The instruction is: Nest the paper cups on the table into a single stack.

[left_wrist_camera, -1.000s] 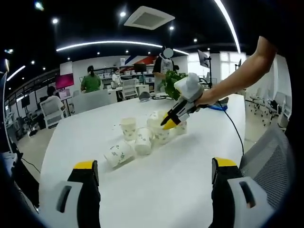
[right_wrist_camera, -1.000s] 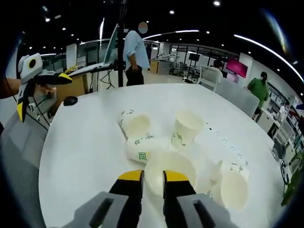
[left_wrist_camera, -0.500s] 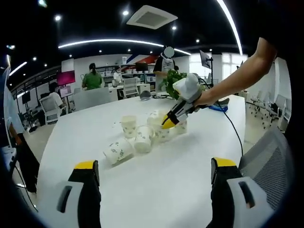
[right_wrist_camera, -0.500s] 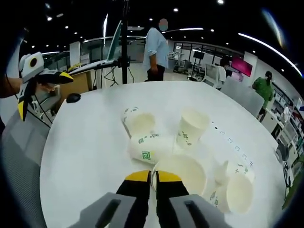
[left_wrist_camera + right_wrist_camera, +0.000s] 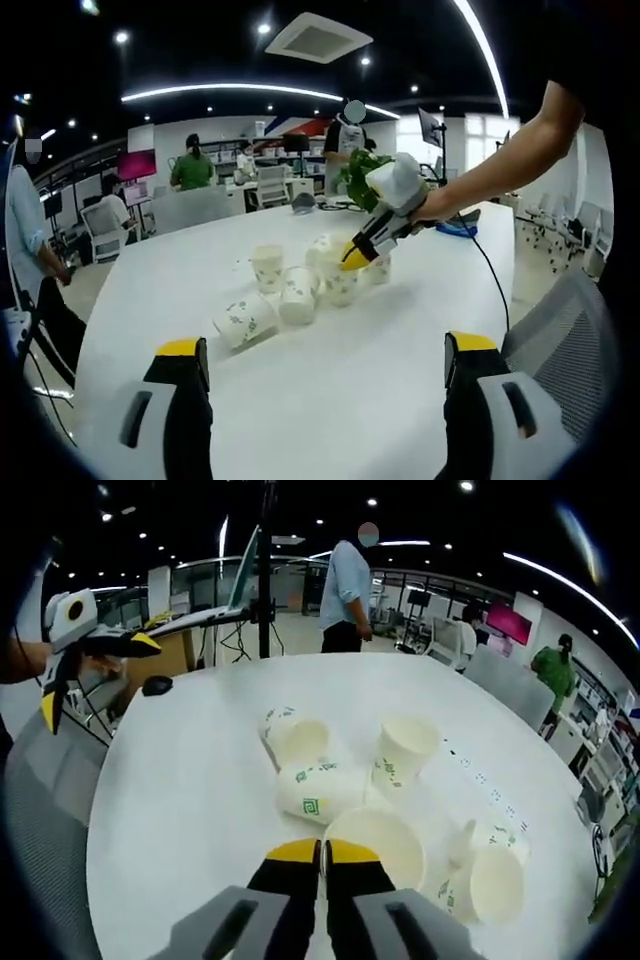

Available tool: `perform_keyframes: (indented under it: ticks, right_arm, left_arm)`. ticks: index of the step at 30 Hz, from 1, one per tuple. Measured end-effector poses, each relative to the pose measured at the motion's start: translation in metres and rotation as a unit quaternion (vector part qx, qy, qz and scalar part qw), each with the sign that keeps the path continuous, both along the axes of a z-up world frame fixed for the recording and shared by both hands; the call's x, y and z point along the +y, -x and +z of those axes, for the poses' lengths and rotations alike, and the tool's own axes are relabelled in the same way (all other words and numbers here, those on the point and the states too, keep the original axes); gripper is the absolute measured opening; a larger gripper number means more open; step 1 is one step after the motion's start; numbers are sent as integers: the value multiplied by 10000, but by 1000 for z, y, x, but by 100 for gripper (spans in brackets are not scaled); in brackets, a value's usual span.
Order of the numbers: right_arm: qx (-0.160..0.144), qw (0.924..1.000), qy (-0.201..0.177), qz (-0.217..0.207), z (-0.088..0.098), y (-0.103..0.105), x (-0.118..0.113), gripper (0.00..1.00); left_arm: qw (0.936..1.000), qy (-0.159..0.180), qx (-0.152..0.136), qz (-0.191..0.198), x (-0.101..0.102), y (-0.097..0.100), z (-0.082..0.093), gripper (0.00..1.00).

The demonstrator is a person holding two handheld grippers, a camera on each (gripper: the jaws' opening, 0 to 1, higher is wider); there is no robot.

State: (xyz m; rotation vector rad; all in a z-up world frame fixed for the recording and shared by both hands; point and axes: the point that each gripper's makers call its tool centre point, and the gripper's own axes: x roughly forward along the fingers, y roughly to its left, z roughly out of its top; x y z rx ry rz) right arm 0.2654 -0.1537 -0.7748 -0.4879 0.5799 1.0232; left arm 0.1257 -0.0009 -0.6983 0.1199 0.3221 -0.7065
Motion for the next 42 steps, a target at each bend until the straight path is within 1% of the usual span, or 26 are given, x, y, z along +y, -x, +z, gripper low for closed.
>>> perform_keyframes:
  ticks: [10, 16, 21, 28, 42]
  right_arm:
    - [-94, 9999, 60, 110, 8, 14, -2, 0]
    - [-176, 9996, 62, 205, 19, 30, 2, 0]
    - [-176, 9996, 17, 239, 22, 42, 4, 0]
    - [-168, 9995, -31, 282, 25, 61, 10, 0]
    - [-104, 9989, -87, 442, 21, 90, 25, 0]
  left_arm:
    - [10000, 54, 1, -39, 2, 2, 1, 99]
    - [9999, 69, 7, -74, 7, 4, -1, 99]
    - [9999, 48, 12, -136, 6, 6, -2, 99]
    - [9997, 48, -3, -224, 3, 8, -1, 99]
    - [9992, 39, -20, -398, -3, 14, 2, 99]
